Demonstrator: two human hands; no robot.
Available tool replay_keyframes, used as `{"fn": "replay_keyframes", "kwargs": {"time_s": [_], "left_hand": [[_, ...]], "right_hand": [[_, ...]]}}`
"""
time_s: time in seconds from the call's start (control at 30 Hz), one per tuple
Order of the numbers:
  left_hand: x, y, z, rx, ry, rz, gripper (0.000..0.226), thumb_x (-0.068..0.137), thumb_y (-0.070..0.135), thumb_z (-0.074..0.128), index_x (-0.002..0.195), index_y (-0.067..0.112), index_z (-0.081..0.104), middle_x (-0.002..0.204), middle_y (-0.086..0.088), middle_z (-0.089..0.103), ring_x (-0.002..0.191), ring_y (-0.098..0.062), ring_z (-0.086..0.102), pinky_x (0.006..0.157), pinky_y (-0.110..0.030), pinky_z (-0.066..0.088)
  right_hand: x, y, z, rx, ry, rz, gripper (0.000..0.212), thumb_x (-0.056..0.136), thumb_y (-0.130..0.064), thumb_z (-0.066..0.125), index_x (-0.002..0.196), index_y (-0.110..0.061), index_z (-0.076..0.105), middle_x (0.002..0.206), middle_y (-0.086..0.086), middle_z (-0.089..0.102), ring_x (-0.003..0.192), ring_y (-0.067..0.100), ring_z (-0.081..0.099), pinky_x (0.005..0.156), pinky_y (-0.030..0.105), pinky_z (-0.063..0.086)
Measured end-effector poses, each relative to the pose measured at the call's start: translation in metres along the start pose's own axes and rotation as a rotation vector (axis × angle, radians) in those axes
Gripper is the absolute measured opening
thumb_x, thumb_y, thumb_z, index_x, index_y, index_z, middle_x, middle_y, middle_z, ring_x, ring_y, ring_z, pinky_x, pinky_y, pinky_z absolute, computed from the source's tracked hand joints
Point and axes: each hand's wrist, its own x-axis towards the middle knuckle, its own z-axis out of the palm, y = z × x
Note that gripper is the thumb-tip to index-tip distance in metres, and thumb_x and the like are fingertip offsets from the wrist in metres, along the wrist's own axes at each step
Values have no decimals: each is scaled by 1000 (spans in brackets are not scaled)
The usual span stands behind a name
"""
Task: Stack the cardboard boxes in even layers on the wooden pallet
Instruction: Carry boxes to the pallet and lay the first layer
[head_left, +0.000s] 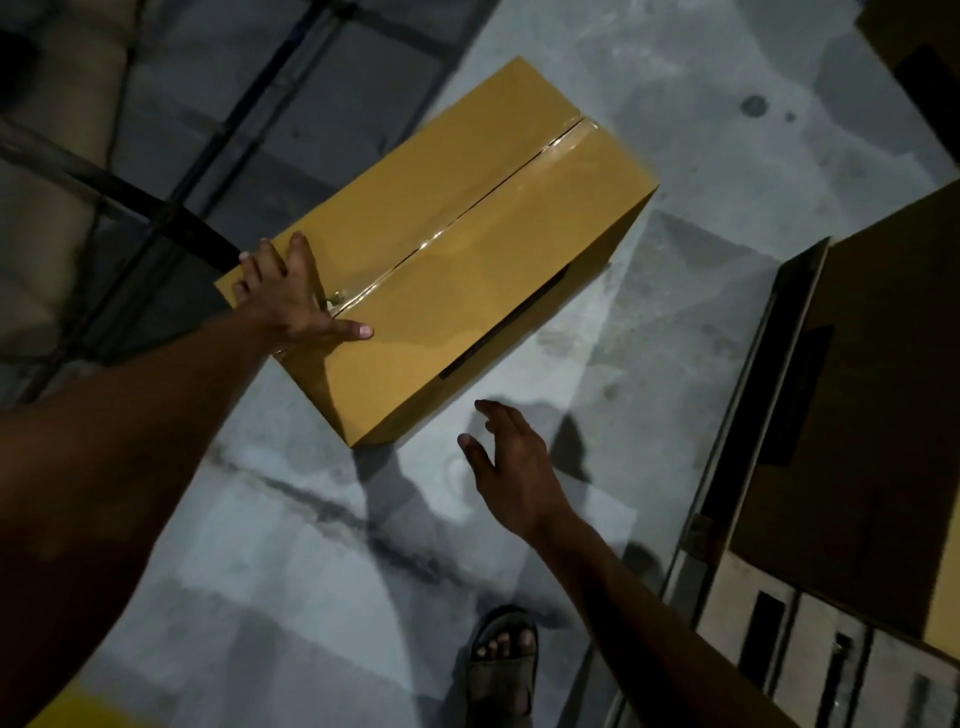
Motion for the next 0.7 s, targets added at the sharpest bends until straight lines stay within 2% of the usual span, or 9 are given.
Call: {"fn": "replay_keyframes", "kwargs": {"time_s": [0.13, 0.2, 0.27, 0.33, 0.4, 0.47, 0.5, 0.6, 0.7], "left_hand": [[4, -3, -13, -57, 68, -54, 154, 43, 89, 81, 162, 28, 6, 164, -22, 12, 150, -52, 19, 121, -65, 21], [2, -5, -18, -122, 10, -62, 146, 43, 93, 78, 158, 19, 29, 160, -20, 26, 145, -47, 33, 117, -59, 36], [-8, -5, -13, -99, -98, -11, 121, 43, 102, 68, 133, 21, 62, 140, -15, 58, 124, -35, 59, 106, -49, 52], [-28, -2, -1, -102, -239, 16, 106, 49, 108, 54, 105, 20, 75, 107, -7, 76, 96, -26, 73, 91, -43, 60], [-50, 11, 17, -150, -336, 41, 110, 53, 111, 39, 97, 18, 78, 95, -3, 80, 87, -21, 76, 89, -43, 61], [-64, 31, 37, -191, -290, 109, 111, 61, 109, 33, 118, 24, 75, 118, -3, 76, 104, -24, 72, 98, -44, 55], [-70, 44, 48, -264, -253, 120, 103, 68, 104, 40, 135, 29, 66, 132, -2, 70, 115, -26, 67, 103, -46, 52], [-88, 84, 80, -647, -209, 58, 93, 78, 83, 65, 155, 41, 35, 146, 2, 58, 129, -29, 59, 110, -51, 48], [-111, 106, 101, -778, -101, -3, 85, 83, 75, 67, 153, 41, 33, 144, 1, 59, 129, -31, 57, 109, -54, 47]], "right_hand": [[12, -5, 0, 132, 18, 87, 61, 105, -42, 53, 156, -16, 36, 156, 4, 44, 138, 19, 49, 113, 41, 44], [17, -5, -1, 192, 52, 132, 61, 103, -43, 56, 156, -18, 36, 155, 3, 46, 137, 18, 50, 113, 39, 45], [19, -4, -3, 269, 128, 210, 57, 100, -44, 61, 148, -19, 44, 147, 4, 52, 132, 20, 53, 110, 38, 45], [18, 10, -8, 362, 263, 313, 59, 95, -45, 69, 141, -14, 48, 138, 9, 58, 127, 25, 57, 109, 45, 47], [12, 31, -21, 466, 384, 441, 83, 86, -57, 73, 148, -18, 34, 141, 11, 56, 129, 31, 55, 111, 54, 44], [1, 53, -39, 572, 373, 574, 96, 85, -63, 71, 157, -37, 13, 153, 6, 48, 136, 32, 51, 114, 59, 41], [-5, 64, -46, 610, 326, 602, 95, 87, -63, 70, 158, -41, 11, 155, 2, 46, 137, 31, 50, 113, 59, 42], [-19, 89, -60, 647, 179, 526, 72, 90, -66, 65, 151, -50, 30, 149, -10, 51, 132, 23, 54, 108, 55, 48], [-31, 99, -67, 715, 171, 474, 62, 95, -58, 64, 150, -49, 35, 146, -11, 51, 129, 20, 53, 106, 53, 50]]}}
